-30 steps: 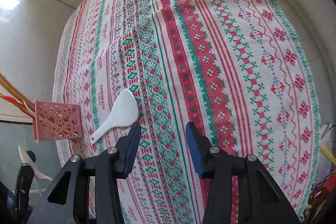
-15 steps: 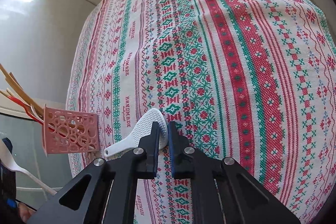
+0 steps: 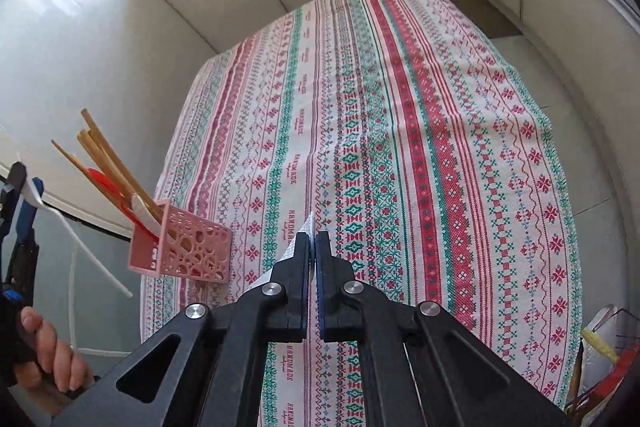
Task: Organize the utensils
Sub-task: 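Lower the white spoon into the pink holder with the left tool while the right tool holds the paddle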
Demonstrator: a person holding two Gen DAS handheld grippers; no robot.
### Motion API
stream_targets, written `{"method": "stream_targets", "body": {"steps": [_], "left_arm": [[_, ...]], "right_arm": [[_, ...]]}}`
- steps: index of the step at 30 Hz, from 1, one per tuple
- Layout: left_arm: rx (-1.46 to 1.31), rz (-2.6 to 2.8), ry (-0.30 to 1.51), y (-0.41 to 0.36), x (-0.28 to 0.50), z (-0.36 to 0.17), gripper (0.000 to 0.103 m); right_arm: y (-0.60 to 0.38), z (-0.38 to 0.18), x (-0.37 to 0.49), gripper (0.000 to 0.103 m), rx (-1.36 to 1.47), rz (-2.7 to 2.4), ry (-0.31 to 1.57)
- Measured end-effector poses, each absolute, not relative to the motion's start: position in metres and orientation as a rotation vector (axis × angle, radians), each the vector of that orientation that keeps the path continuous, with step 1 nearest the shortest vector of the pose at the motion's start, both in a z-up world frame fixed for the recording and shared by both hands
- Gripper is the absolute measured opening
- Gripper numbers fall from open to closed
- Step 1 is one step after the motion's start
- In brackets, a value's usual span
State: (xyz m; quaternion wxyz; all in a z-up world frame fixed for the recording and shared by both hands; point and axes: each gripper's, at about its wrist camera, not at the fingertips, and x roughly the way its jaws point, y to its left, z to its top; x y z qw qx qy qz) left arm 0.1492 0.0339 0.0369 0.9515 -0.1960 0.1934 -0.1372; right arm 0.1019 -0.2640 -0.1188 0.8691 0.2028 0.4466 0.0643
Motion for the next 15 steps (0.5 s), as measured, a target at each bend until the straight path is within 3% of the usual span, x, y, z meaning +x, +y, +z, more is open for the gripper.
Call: {"method": "stream_targets", "body": {"steps": [15], "left_arm": [[-0.275,-0.187,0.363,0.006,0.172,0.005,0.036]], "right_arm": [[-0.263,-0.091,0.077,0.003,0.385,0.132,0.859]]}}
